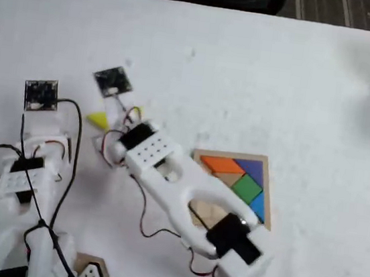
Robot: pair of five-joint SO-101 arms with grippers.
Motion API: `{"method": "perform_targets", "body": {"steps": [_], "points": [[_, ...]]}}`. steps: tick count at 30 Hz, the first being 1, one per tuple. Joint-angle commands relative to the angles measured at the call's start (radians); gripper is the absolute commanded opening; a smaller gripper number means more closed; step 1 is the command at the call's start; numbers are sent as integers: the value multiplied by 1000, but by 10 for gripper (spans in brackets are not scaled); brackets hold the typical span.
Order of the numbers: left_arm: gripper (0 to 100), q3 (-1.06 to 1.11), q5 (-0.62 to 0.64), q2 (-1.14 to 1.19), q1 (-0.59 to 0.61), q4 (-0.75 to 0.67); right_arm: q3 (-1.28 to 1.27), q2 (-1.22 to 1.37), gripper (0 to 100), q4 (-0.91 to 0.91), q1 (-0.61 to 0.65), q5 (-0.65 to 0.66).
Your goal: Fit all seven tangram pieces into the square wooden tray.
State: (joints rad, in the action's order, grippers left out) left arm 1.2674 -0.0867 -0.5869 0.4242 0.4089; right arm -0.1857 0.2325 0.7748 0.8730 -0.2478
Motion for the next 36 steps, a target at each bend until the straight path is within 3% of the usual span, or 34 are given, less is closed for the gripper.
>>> {"method": "perform_targets", "body": {"steps": [1, 5, 12, 14, 23, 36], "points": [[64, -12, 14, -31, 7, -23, 12, 64, 74, -171, 2, 14], [64, -12, 14, -31, 7, -23, 91, 127, 23, -142, -12, 14], [64, -12, 14, -31, 7, -21, 153, 136, 280, 27, -16, 6], [64, -12, 14, -31, 7, -21, 153, 139, 313, 28, -18, 6], [64, -12, 14, -31, 10, -21, 135, 211, 217, 5, -74, 3], [64, -12, 14, -31, 10, -21, 130, 203, 212, 128, -111, 3]]}}
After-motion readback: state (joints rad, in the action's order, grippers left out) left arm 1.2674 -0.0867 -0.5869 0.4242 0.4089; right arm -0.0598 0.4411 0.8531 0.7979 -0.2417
